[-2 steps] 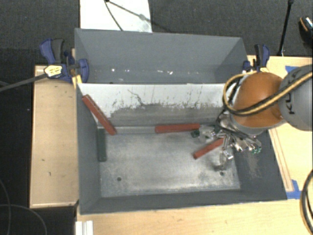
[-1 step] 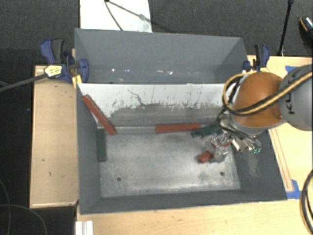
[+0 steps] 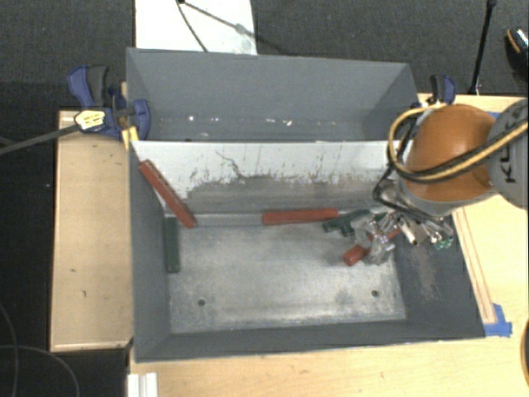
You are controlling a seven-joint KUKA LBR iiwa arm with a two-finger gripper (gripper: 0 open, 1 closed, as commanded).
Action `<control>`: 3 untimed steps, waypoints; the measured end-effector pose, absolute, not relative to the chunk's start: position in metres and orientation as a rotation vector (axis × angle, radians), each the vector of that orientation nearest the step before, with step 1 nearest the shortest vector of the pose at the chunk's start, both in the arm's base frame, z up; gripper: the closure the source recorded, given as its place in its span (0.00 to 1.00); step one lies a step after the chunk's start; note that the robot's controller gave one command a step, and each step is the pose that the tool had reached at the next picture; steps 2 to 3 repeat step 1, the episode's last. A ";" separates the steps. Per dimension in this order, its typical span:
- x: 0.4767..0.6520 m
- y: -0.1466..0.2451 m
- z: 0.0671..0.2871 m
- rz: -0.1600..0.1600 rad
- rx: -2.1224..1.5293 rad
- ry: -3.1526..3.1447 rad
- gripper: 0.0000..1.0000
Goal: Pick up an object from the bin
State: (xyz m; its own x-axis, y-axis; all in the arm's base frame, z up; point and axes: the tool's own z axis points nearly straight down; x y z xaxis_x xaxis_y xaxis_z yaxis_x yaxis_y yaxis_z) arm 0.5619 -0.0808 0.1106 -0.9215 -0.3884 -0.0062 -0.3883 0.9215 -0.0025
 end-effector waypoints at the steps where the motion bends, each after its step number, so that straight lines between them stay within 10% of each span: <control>1: 0.564 -0.081 0.188 -0.004 -0.602 3.074 1.00; 3: 0.564 -0.081 0.188 -0.004 -0.602 3.074 1.00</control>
Offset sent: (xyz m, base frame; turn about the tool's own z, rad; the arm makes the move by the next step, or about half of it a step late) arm 0.0001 -0.0001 0.0725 0.0000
